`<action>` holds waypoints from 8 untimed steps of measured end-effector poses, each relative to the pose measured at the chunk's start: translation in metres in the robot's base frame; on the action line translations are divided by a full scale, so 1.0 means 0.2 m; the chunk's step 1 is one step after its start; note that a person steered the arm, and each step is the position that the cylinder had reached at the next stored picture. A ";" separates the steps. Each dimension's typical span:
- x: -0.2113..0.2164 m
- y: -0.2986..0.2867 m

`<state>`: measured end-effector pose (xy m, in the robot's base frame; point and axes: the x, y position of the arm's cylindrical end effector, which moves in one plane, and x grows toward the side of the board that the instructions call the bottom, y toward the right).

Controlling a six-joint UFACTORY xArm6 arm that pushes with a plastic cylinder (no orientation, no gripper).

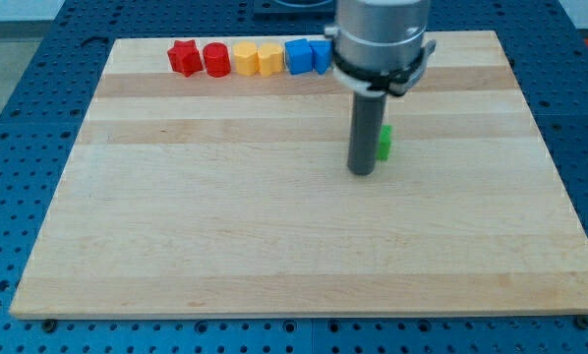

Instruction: Push the green star to the right side of the green circle

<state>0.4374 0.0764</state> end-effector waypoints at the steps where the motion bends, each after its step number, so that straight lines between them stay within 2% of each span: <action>1: -0.23 0.15; 2: -0.38 0.23; 5: -0.43 0.24; 7: -0.64 0.38; 8: -0.61 0.36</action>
<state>0.3155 0.1480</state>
